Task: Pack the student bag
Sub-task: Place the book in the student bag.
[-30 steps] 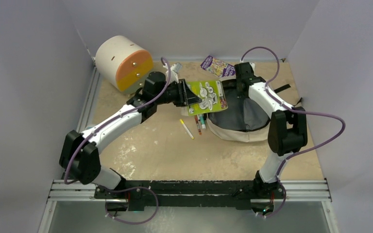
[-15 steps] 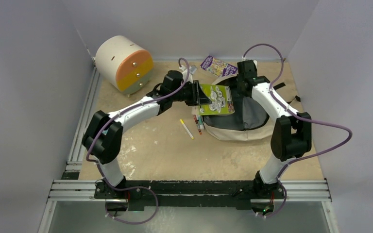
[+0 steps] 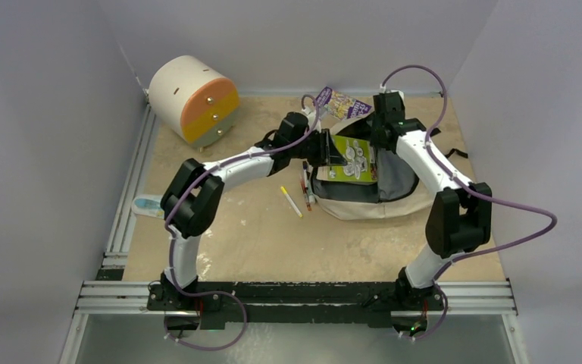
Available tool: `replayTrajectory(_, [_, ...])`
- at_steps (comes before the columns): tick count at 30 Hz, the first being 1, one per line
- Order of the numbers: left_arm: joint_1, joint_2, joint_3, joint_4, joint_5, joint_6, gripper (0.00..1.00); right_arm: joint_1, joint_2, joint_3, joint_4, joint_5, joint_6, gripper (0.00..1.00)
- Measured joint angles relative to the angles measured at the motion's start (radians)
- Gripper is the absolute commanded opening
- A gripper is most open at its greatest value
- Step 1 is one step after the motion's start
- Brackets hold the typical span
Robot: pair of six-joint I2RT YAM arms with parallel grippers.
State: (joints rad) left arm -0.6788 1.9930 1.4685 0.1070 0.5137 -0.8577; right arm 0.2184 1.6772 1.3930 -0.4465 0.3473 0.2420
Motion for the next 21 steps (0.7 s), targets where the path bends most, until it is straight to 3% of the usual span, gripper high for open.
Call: replayTrajectory(21, [-0.074,0.307,0.205,0.232,-0.024,-0.245,0.0,0.0,-0.054,-0.025,0.021,-0.109,0.039,0.0])
